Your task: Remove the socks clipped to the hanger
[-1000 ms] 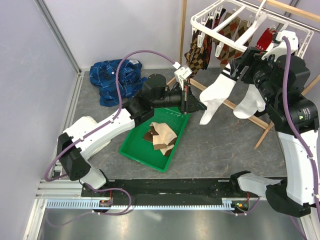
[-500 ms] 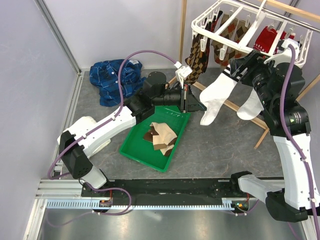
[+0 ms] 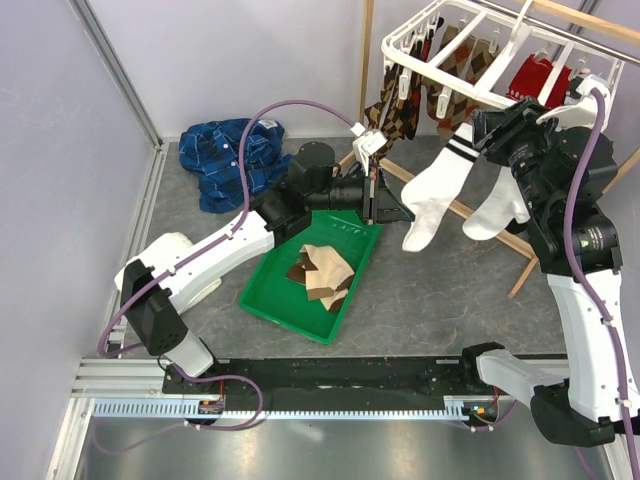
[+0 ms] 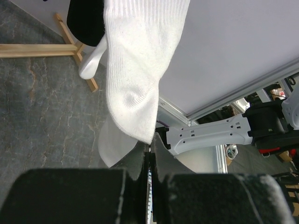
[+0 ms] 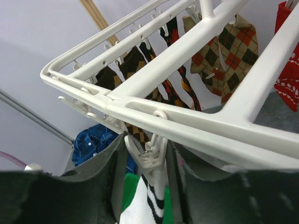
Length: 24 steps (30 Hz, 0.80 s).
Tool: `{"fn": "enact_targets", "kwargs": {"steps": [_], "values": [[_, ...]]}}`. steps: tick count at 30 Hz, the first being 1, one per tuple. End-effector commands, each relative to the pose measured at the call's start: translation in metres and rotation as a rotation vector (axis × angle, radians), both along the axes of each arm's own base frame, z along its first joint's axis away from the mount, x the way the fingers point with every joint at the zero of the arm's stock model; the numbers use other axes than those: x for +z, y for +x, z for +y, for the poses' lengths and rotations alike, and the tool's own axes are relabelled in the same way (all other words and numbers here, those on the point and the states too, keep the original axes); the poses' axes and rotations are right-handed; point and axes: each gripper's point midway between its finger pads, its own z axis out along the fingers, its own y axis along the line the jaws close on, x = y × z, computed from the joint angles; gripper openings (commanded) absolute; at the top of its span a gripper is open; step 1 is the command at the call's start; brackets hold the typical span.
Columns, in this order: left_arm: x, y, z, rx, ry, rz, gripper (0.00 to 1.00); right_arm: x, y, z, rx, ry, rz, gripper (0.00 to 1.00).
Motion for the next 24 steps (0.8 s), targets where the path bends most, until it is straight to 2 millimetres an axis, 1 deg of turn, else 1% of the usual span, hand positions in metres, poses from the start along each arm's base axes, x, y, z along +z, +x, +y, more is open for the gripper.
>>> {"fn": "enact_targets", "kwargs": {"steps": [1, 4, 7, 9, 10, 11, 12, 13, 14, 15, 16, 17, 18, 20, 21, 23, 24], "values": [[0.016, -0.003, 0.000, -0.028, -0.037, 0.006, 0.02, 0.009, 0.004, -0.006, -0.031, 0.026, -0.041, 0.36], [0.016, -0.004, 0.000, -0.030, -0.036, 0.009, 0.02, 0.013, 0.003, -0.008, -0.038, 0.025, -0.056, 0.25], [0.013, -0.004, 0.001, -0.026, -0.031, 0.006, 0.02, 0.014, 0.001, -0.011, -0.049, 0.013, -0.062, 0.20], [0.011, -0.001, 0.004, 0.003, -0.028, 0.001, 0.02, 0.012, 0.001, -0.010, -0.046, 0.006, -0.055, 0.17], [0.002, 0.004, 0.005, 0.037, -0.013, 0.013, 0.02, 0.011, 0.001, -0.008, -0.033, 0.002, -0.054, 0.17], [0.003, 0.004, 0.009, 0.054, -0.014, 0.011, 0.02, 0.010, 0.000, -0.006, -0.021, -0.005, -0.049, 0.18], [-0.008, 0.009, 0.012, 0.080, 0.008, 0.027, 0.02, 0.002, 0.002, -0.005, -0.013, -0.018, -0.018, 0.23], [-0.015, 0.016, 0.017, 0.130, 0.030, 0.034, 0.02, 0.000, 0.001, -0.004, -0.003, -0.033, -0.008, 0.27], [-0.024, 0.021, 0.026, 0.168, 0.071, 0.051, 0.02, -0.005, 0.001, -0.003, 0.001, -0.048, 0.006, 0.32], [-0.040, 0.026, 0.033, 0.200, 0.122, 0.034, 0.02, -0.010, -0.004, -0.003, 0.010, -0.068, 0.021, 0.45], [-0.054, 0.040, 0.043, 0.290, 0.176, 0.024, 0.02, -0.014, -0.006, -0.004, 0.013, -0.101, 0.028, 0.51], [-0.065, 0.045, 0.056, 0.337, 0.225, 0.026, 0.02, -0.016, -0.010, -0.004, 0.022, -0.115, 0.035, 0.57], [-0.088, 0.048, 0.067, 0.364, 0.275, 0.031, 0.02, -0.016, -0.017, -0.003, 0.033, -0.129, 0.035, 0.65], [-0.108, 0.056, 0.084, 0.415, 0.316, 0.054, 0.02, -0.021, -0.023, 0.002, 0.077, -0.162, 0.041, 0.70], [-0.124, 0.054, 0.093, 0.427, 0.350, 0.070, 0.02, -0.025, -0.027, 0.005, 0.098, -0.173, 0.053, 0.76], [-0.144, 0.059, 0.105, 0.470, 0.404, 0.080, 0.02, -0.038, -0.032, 0.013, 0.155, -0.205, 0.080, 0.85], [-0.159, 0.058, 0.113, 0.481, 0.458, 0.090, 0.02, -0.045, -0.038, 0.017, 0.188, -0.213, 0.097, 0.95]]}}
